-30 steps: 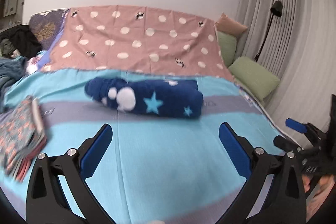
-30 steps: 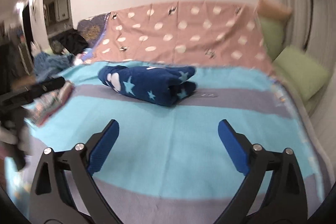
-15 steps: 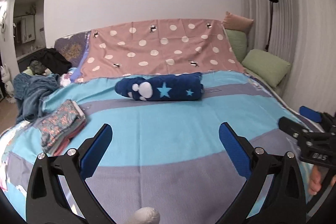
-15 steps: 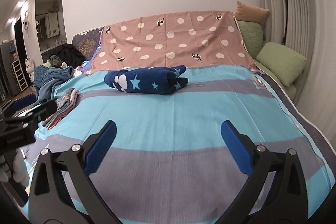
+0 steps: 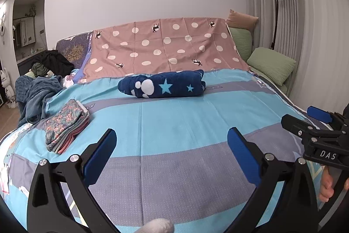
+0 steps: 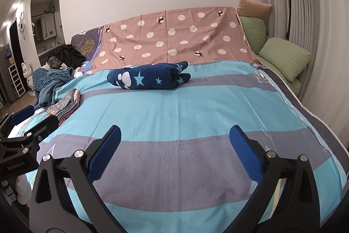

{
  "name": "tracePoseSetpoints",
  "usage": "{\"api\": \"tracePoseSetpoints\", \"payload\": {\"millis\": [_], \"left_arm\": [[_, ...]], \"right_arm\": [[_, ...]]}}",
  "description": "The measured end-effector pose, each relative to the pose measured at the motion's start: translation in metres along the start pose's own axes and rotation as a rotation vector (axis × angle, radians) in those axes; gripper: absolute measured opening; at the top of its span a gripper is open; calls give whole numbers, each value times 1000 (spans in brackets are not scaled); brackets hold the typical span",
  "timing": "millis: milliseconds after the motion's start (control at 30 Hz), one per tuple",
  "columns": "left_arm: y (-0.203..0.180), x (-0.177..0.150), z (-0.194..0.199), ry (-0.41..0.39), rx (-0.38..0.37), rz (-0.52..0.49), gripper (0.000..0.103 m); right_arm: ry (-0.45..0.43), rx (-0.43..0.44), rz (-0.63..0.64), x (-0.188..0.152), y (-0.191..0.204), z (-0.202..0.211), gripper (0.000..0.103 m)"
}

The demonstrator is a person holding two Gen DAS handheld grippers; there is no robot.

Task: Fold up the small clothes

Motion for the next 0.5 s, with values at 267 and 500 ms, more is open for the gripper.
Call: {"api": "tracePoseSetpoints", "payload": {"millis": [267, 500], "left_arm": [[-4, -3, -3, 3, 12, -14, 102], [-5, -8, -7, 18, 12, -20, 102]], "right_arm": [[26, -6, -32, -6, -5, -5, 101], [24, -13, -16, -7, -2, -7, 101]]}}
Point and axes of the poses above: each gripper's, at about its wrist camera, not at the fingertips, and z roughly against the way its jaws point, y to its left, x to its top, the point moved 10 cm from there along -z, roughly the way its jaws point, and after that the axes turned 3 degrees about x, right-handed, at the moved point
